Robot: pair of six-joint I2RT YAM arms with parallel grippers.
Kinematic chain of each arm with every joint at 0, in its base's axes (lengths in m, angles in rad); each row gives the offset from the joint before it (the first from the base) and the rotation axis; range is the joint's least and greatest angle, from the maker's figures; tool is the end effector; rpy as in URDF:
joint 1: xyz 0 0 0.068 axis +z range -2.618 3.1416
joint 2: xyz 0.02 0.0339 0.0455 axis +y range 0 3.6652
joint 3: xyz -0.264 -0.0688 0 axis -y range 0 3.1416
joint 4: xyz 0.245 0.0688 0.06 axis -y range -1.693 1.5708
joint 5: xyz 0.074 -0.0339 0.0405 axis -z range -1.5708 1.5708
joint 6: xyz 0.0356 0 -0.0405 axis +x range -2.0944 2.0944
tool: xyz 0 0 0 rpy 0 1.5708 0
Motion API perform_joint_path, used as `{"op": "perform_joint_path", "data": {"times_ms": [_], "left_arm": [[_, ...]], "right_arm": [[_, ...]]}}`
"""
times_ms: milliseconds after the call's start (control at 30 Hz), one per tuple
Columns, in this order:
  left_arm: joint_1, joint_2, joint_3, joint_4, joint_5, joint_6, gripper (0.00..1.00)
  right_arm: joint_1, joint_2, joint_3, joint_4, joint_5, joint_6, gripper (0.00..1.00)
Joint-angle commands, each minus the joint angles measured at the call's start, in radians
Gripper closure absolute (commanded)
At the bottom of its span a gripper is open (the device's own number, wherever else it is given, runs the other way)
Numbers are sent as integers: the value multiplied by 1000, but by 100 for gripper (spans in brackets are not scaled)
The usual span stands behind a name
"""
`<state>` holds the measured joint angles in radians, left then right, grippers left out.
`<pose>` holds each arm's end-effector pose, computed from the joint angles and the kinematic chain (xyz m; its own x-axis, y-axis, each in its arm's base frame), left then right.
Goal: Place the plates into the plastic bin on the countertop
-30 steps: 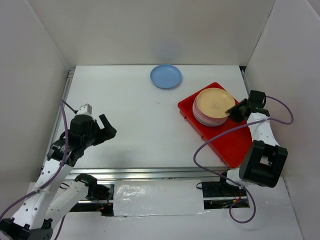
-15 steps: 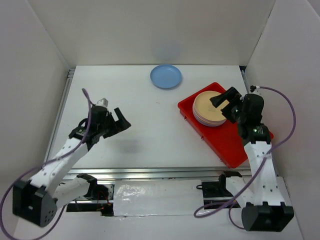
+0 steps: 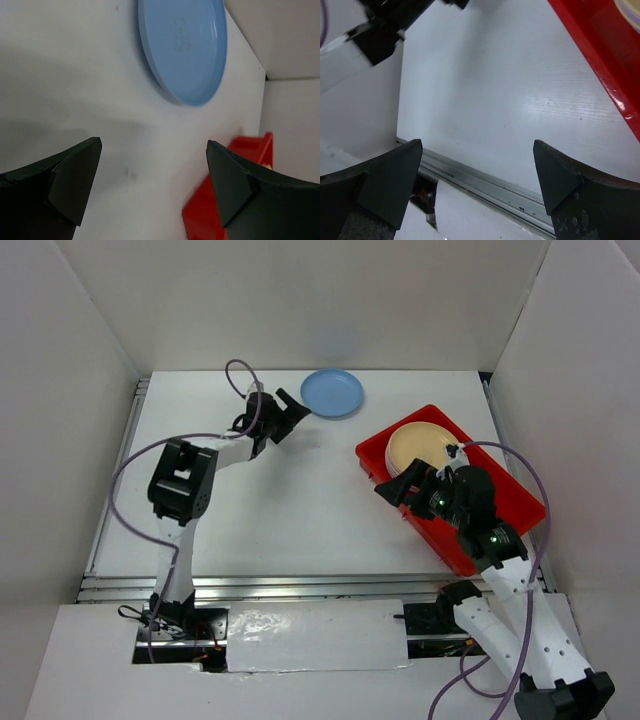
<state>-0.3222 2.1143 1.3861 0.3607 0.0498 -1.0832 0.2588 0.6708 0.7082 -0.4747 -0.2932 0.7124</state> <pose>0.4562 -0.1542 0.1818 -0.4780 -0.7707 -0.4214 -0.1323 0.5375 -0.8329 0.1459 0.0493 0.3010 -0.6354 0.4791 -0.6056 -0.1094 0.7205 0.6848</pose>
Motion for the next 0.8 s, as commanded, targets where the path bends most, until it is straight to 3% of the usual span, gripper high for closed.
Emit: {"op": "perform_joint_path", "data": {"times_ms": [0, 133, 233, 333, 400, 567, 633, 667, 700, 733, 767], "left_arm": [[-3, 181, 232, -26, -135, -66, 1], [-40, 357, 613, -306, -312, -31, 1], [-51, 459, 784, -445, -392, -14, 5], [-52, 515, 843, -482, -410, -9, 19], [-54, 533, 844, -467, -404, -4, 38], [-54, 562, 858, -453, -380, 14, 40], [-51, 561, 852, -444, -372, 22, 56], [-52, 556, 847, -447, -376, 23, 81], [-54, 526, 840, -447, -395, 23, 92], [-58, 495, 805, -480, -413, 38, 100], [-64, 452, 774, -499, -444, 45, 100]], "right_arm": [[33, -63, -22, 13, -46, -2, 0], [74, -108, -21, -18, -41, 1, 0], [97, -138, -19, -41, -12, -5, 0], [105, -151, -32, -51, 43, -5, 0], [106, -149, -36, -54, 48, -10, 0], [109, -161, -27, -56, 25, -5, 0], [115, -174, -13, -70, 37, -2, 0], [117, -186, -7, -83, 43, -5, 0], [117, -191, -4, -88, 51, -7, 0], [119, -194, 3, -93, 66, -8, 0], [120, -192, 4, -97, 75, -11, 0]]}}
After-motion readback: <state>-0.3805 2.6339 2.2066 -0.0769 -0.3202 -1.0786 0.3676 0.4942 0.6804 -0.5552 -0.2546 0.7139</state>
